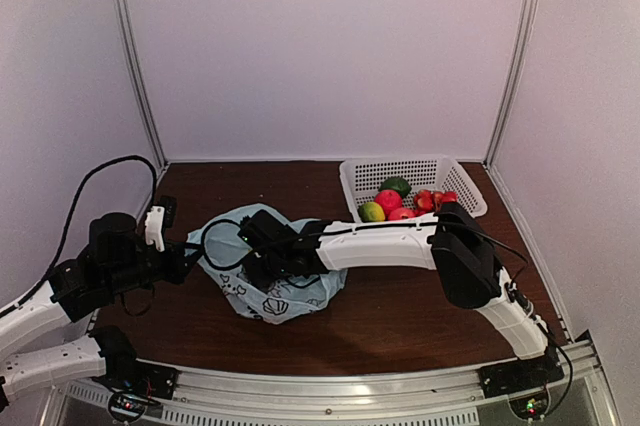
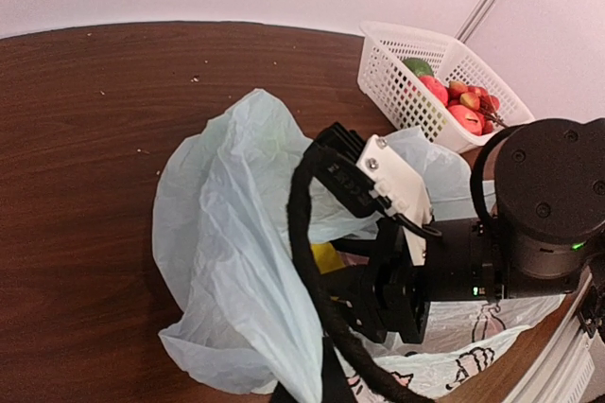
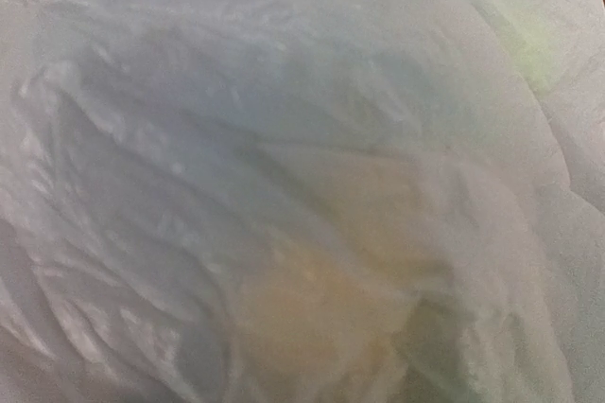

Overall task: Untie the knot of the plastic bag and take out the fruit
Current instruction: Reach into the gripper in the takeout bag, then pick up the fake fruit from the takeout bag.

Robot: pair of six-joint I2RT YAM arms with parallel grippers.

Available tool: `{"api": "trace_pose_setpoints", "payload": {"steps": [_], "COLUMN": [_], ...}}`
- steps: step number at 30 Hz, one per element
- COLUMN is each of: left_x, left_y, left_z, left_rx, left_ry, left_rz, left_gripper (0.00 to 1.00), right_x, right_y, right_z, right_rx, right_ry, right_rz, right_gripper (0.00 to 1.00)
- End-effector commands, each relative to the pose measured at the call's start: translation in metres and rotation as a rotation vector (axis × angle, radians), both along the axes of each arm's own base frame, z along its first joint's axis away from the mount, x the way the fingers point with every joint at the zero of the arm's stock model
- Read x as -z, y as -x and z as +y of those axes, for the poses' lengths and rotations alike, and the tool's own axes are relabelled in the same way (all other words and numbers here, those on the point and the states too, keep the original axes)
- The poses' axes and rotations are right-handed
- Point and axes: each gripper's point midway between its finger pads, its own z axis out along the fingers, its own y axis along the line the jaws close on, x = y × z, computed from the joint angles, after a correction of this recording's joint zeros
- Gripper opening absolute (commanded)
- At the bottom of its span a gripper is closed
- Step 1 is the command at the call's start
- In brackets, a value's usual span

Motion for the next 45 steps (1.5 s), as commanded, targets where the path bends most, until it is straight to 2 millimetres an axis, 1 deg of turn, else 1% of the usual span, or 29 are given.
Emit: {"api": "trace_pose_setpoints", "payload": {"steps": [1, 4, 6, 9, 13, 16, 18, 23, 27, 31, 35, 37, 40, 42, 45], "left_x": [-0.006, -0.009, -0.011, -0.013, -0.018, -0.019, -0.018, -0.020, -0.022, -0.023, -0.022, -0.022, -0.023, -0.023, -0.021], "left_y": [-0.002, -0.003, -0.003, -0.004, -0.005, -0.006, -0.006, -0.007, -0.008, -0.009, -0.011, -0.012, -0.013, -0.014, -0.015], "left_z": [0.001, 0.000, 0.000, 0.000, -0.001, -0.001, -0.001, -0.002, -0.002, -0.003, -0.004, -0.004, -0.003, -0.002, 0.000], "left_rx": [-0.010, -0.011, -0.011, -0.012, -0.016, -0.018, -0.019, -0.019, -0.019, -0.019, -0.023, -0.027, -0.039, -0.049, -0.063], "left_ry": [0.017, 0.026, 0.027, 0.031, 0.043, 0.047, 0.044, 0.050, 0.054, 0.054, 0.055, 0.055, 0.056, 0.057, 0.058], "left_rz": [-0.016, -0.020, -0.024, -0.027, -0.038, -0.041, -0.040, -0.044, -0.048, -0.049, -0.047, -0.044, -0.042, -0.039, -0.036], "left_gripper": [0.00, 0.00, 0.00, 0.00, 0.00, 0.00, 0.00, 0.00, 0.00, 0.00, 0.00, 0.00, 0.00, 0.00, 0.00], "right_x": [-0.002, -0.011, -0.022, -0.045, -0.078, -0.098, -0.108, -0.112, -0.108, -0.110, -0.126, -0.138, -0.166, -0.187, -0.216], "right_y": [-0.008, -0.009, -0.009, -0.007, -0.002, 0.002, 0.005, 0.021, 0.043, 0.064, 0.085, 0.097, 0.110, 0.115, 0.113], "right_z": [0.000, 0.001, 0.001, 0.002, -0.004, -0.011, -0.016, -0.023, -0.027, -0.029, -0.031, -0.031, -0.037, -0.045, -0.064], "right_rx": [0.016, 0.015, 0.012, -0.013, -0.032, -0.039, -0.054, -0.108, -0.178, -0.240, -0.296, -0.331, -0.351, -0.346, -0.309], "right_ry": [0.002, -0.012, -0.027, -0.066, -0.106, -0.133, -0.152, -0.165, -0.160, -0.148, -0.186, -0.246, -0.347, -0.401, -0.429], "right_rz": [-0.021, -0.031, -0.040, -0.065, -0.103, -0.126, -0.135, -0.132, -0.127, -0.131, -0.134, -0.100, -0.077, -0.085, -0.128], "right_gripper": [0.50, 0.48, 0.47, 0.47, 0.47, 0.47, 0.47, 0.47, 0.47, 0.47, 0.47, 0.47, 0.47, 0.47, 0.47]}}
